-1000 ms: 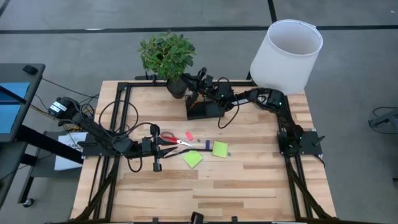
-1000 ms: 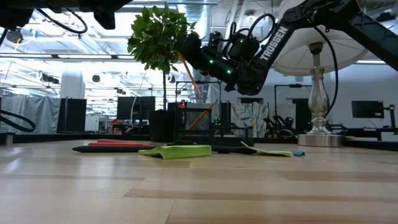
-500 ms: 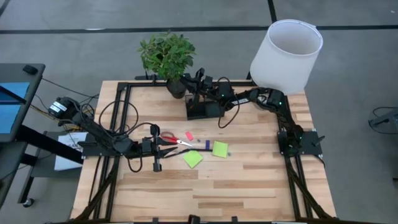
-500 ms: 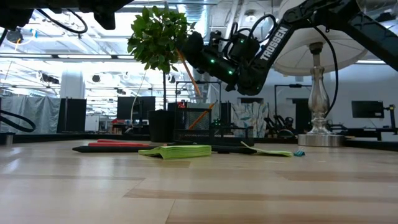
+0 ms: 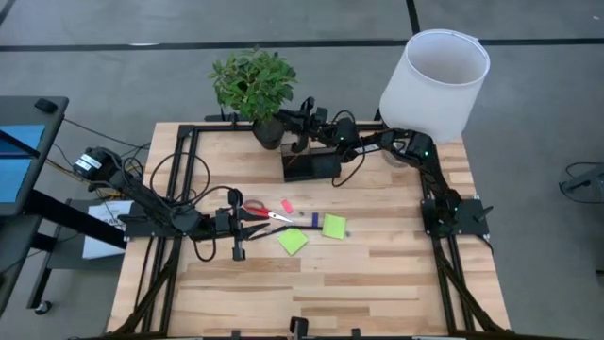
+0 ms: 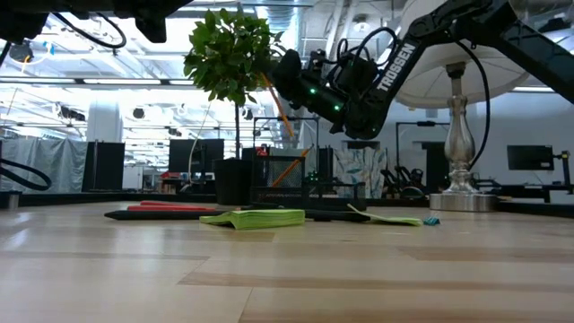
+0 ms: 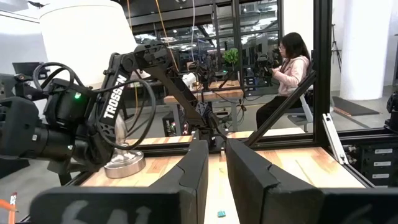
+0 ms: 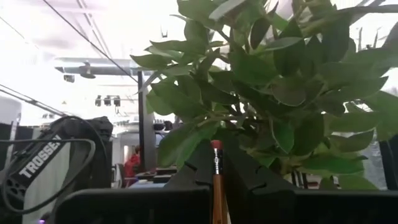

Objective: Pick and place office supplies into organizer
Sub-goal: Put the orange pencil into the desk organizer, then put the right black ballpen into the desk organizer

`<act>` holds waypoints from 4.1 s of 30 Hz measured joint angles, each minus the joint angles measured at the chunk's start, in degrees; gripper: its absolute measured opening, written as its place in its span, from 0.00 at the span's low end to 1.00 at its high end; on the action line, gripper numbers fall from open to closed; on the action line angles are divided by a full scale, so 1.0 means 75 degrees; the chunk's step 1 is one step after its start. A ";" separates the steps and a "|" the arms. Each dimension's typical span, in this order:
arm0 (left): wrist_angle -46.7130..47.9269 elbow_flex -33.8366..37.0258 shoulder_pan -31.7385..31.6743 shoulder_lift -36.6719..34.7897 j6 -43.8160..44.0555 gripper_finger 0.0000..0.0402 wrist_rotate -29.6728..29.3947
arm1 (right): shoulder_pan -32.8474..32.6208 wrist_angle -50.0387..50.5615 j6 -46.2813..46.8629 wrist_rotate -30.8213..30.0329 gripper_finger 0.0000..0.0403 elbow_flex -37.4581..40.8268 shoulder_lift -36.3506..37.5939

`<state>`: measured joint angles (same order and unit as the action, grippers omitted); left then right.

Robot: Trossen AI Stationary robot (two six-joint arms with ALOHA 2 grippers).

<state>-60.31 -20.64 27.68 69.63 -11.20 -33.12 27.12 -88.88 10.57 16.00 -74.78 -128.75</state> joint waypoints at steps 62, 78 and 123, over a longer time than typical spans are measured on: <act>0.0201 -0.0003 0.0026 0.0003 0.0187 0.13 0.0455 | -0.0366 0.0318 0.0676 -0.1123 0.05 -0.1504 -0.1719; 0.0238 -0.0003 0.0026 0.0003 0.0184 0.13 0.0455 | -0.0363 0.0356 0.0670 -0.0488 0.15 -0.1504 -0.1719; 0.0177 -0.0003 0.0195 0.0003 0.0358 0.13 0.0364 | -0.3117 1.1705 -0.4416 -0.0796 0.15 0.0697 0.4847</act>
<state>-58.98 -20.67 29.15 69.65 -8.51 -30.39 3.75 -1.09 -22.55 10.03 -69.56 -92.39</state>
